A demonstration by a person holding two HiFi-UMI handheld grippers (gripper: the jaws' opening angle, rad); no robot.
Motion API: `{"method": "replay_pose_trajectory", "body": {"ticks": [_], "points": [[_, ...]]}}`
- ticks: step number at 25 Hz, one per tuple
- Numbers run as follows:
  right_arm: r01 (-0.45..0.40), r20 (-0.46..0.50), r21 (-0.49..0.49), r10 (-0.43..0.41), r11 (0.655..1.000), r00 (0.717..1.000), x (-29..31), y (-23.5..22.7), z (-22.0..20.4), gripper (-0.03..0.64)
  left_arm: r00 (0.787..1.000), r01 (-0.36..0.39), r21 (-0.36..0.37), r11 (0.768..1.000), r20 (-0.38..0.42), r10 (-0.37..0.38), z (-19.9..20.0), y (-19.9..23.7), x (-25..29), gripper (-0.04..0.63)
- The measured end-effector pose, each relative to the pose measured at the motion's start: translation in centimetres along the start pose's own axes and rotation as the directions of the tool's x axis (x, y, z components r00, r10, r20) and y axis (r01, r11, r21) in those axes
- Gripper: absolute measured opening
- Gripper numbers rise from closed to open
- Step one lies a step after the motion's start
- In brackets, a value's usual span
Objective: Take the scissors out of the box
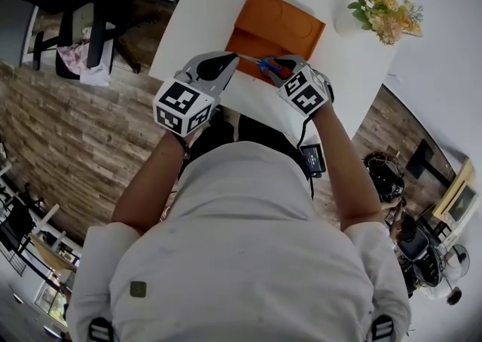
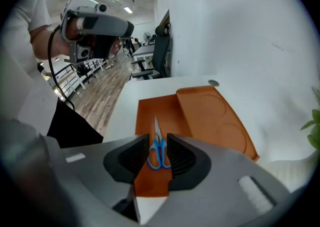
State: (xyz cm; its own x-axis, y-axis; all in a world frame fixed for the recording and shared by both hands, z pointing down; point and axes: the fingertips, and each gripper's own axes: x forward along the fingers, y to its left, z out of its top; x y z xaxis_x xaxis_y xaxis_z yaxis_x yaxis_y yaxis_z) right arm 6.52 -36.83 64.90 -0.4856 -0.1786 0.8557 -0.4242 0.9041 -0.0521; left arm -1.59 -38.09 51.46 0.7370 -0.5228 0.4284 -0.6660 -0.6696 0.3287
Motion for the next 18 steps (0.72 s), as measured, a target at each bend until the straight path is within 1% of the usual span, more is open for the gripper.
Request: {"method": "replay_pose_trajectory", "body": {"ticks": [4, 7, 10, 15, 18], "points": [[-0.025, -0.108, -0.056, 0.019, 0.998, 0.994, 2.1, 0.0, -1.6, 0.124, 1.0, 0.008, -0.019, 1.0, -0.023, -0.009, -1.2, 0.1, 0.8, 0.005], [-0.058, -0.17, -0.068, 0.046, 0.996, 0.984, 3.6, 0.2, -2.8, 0.124, 1.0, 0.008, -0.031, 0.999, -0.03, -0.009, -1.7, 0.3, 1.2, 0.005], [-0.083, -0.211, -0.078, 0.065, 0.993, 0.975, 4.9, 0.3, -3.6, 0.124, 0.999, 0.006, -0.041, 0.999, -0.036, -0.007, -2.2, 0.5, 1.5, 0.005], [-0.101, -0.292, -0.103, 0.067, 0.989, 0.954, 6.7, 0.4, -4.9, 0.127, 0.999, 0.005, -0.054, 0.999, -0.048, -0.007, -3.0, 0.6, 1.6, 0.005], [-0.103, -0.306, -0.122, 0.061, 0.987, 0.95, 7.4, 0.4, -5.0, 0.127, 0.999, 0.004, -0.061, 0.998, -0.051, -0.007, -3.3, 0.6, 1.6, 0.005]]}}
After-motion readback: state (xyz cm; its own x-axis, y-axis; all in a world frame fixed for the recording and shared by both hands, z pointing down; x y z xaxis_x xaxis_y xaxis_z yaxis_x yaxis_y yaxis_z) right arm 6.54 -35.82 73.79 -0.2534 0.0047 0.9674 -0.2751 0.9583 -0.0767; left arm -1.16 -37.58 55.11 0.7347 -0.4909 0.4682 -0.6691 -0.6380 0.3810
